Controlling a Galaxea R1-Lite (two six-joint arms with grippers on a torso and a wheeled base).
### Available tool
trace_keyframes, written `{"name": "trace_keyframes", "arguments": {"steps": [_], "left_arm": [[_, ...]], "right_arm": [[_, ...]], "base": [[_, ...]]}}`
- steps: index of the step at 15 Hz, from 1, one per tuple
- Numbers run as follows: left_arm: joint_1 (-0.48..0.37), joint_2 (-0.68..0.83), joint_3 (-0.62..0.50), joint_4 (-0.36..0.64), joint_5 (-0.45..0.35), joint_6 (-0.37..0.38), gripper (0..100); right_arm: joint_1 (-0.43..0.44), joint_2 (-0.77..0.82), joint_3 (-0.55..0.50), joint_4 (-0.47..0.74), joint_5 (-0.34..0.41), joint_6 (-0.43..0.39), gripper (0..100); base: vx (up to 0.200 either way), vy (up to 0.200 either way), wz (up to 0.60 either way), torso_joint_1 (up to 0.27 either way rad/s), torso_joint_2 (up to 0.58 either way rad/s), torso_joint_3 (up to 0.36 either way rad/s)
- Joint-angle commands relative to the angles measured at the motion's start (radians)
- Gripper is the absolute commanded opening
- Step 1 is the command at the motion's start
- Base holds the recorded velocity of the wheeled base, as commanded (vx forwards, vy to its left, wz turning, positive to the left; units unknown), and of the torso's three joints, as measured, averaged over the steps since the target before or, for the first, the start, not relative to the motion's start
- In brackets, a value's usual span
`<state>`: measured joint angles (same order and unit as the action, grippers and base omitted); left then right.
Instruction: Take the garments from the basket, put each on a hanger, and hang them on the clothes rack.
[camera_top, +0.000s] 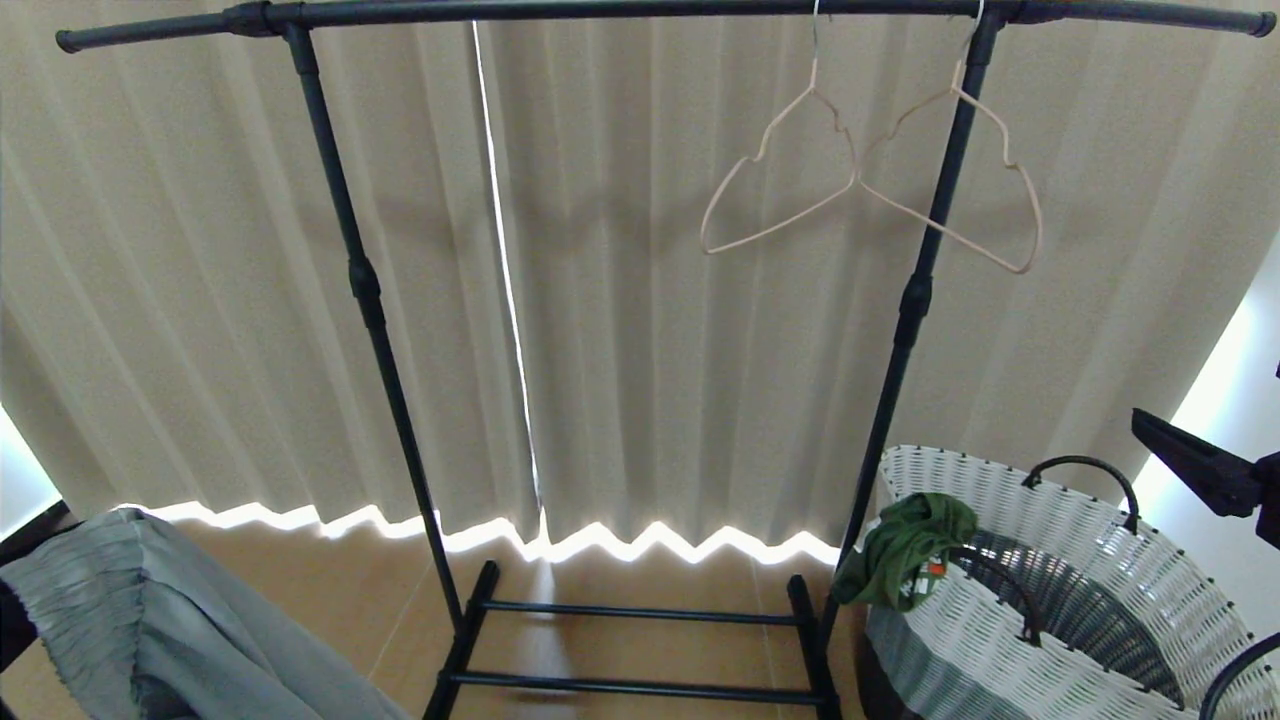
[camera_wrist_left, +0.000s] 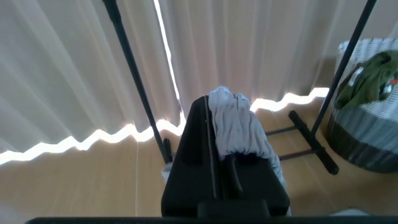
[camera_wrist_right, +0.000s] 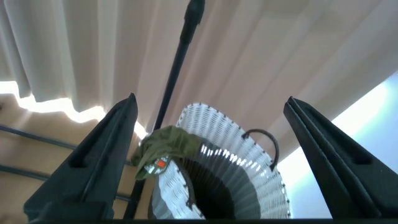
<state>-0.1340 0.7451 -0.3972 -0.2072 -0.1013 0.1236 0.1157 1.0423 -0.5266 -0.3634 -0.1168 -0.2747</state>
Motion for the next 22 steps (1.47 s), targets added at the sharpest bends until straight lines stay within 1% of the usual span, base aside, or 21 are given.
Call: {"name": "trace_keyframes", "arguments": {"steps": [1, 3, 4, 6, 9, 13, 15, 19, 22], "left_arm": [[-0.001, -0.007, 0.001, 0.002, -0.002, 0.001, 0], [-0.022, -0.024, 0.001, 0.0, -0.002, 0.001, 0], [-0.055, -0.035, 0.001, 0.002, 0.0, 0.001, 0], [-0.068, -0.036, 0.005, 0.0, 0.0, 0.001, 0], [-0.073, -0.036, 0.008, -0.001, 0.0, 0.002, 0], [-0.073, -0.032, 0.008, -0.049, 0.0, -0.002, 0], [-0.072, -0.033, 0.008, -0.052, 0.0, 0.001, 0], [-0.073, -0.032, 0.005, -0.052, 0.0, 0.001, 0], [-0.07, -0.03, 0.014, -0.05, 0.002, 0.016, 0]], "right_arm": [[0.001, -0.001, 0.0, 0.001, 0.0, -0.001, 100], [0.001, -0.005, 0.002, 0.001, -0.001, -0.001, 100], [0.001, -0.004, 0.004, 0.001, -0.001, -0.001, 100], [0.001, -0.004, 0.0, 0.001, -0.001, -0.001, 100], [0.001, -0.004, 0.0, 0.001, -0.001, -0.001, 100], [0.001, -0.004, -0.004, 0.001, 0.0, -0.001, 100], [0.001, -0.002, -0.009, 0.001, 0.008, -0.001, 100], [0.001, -0.002, -0.055, 0.006, 0.025, 0.002, 100], [0.001, -0.001, -0.058, 0.011, 0.025, 0.006, 100]], "base": [[0.0, 0.0, 0.0, 0.076, -0.18, -0.31], [0.0, 0.0, 0.0, 0.11, -0.51, -0.327], [0.0, 0.0, 0.0, 0.1, -0.55, -0.315], [0.0, 0.0, 0.0, 0.115, -0.49, -0.317], [0.0, 0.0, 0.0, 0.16, -0.46, -0.31], [0.0, 0.0, 0.0, 0.182, -0.48, -0.304], [0.0, 0.0, 0.0, 0.19, -0.47, -0.288], [0.0, 0.0, 0.0, 0.053, -0.13, -0.076], [0.0, 0.0, 0.0, 0.0, 0.0, 0.0]]}}
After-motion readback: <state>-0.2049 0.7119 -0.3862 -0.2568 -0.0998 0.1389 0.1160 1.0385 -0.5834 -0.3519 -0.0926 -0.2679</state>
